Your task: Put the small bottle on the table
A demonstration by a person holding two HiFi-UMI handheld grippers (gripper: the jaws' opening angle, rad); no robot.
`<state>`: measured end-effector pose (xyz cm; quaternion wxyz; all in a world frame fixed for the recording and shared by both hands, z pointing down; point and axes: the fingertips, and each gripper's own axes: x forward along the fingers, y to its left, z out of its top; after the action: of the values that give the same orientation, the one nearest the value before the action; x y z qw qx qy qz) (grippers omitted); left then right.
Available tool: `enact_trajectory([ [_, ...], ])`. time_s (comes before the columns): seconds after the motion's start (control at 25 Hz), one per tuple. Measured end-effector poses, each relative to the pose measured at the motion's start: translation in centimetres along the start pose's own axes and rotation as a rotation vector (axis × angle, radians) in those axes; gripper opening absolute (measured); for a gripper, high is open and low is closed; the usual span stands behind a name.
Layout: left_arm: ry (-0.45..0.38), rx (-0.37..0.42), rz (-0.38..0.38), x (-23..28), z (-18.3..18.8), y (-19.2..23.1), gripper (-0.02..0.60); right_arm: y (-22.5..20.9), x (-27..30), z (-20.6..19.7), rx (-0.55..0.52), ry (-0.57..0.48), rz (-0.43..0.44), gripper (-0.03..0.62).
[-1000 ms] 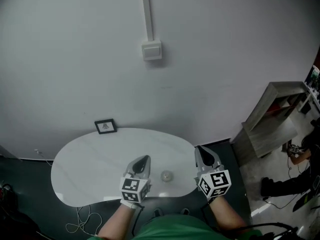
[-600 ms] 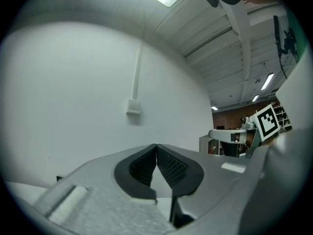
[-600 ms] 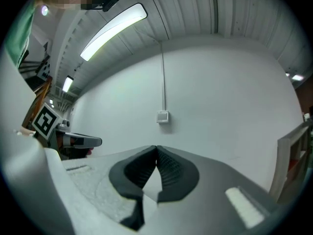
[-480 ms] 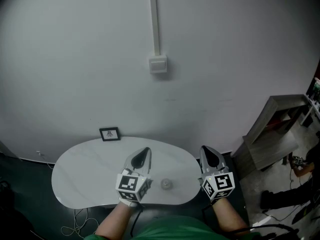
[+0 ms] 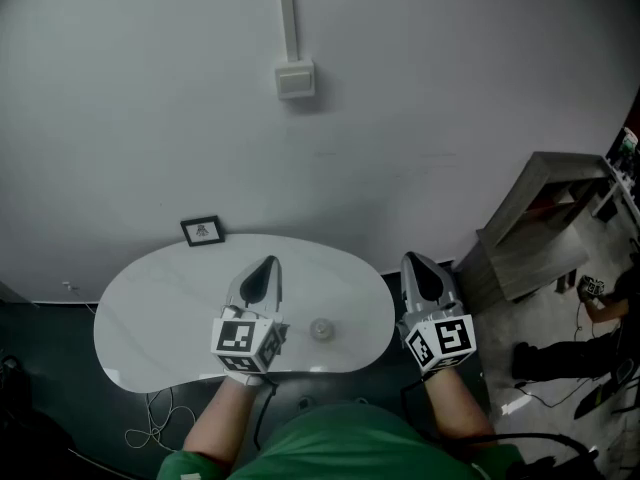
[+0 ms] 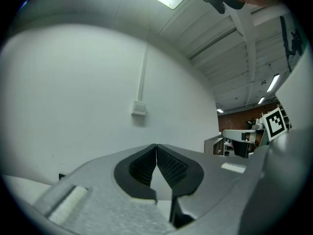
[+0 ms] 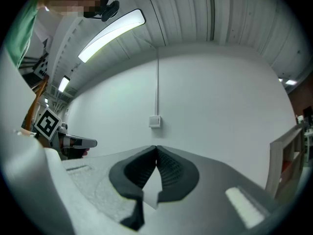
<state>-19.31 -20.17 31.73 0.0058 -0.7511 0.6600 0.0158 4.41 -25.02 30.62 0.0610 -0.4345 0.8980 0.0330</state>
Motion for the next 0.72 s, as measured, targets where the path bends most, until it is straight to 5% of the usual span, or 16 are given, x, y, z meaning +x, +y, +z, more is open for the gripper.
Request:
enact_trajectory([
  [0.72, 0.060, -0.012, 0.007, -0.5, -3.0, 1.2, 0.012, 0.1, 0.1, -2.4, 0.023, 0.044, -0.031, 0.003],
])
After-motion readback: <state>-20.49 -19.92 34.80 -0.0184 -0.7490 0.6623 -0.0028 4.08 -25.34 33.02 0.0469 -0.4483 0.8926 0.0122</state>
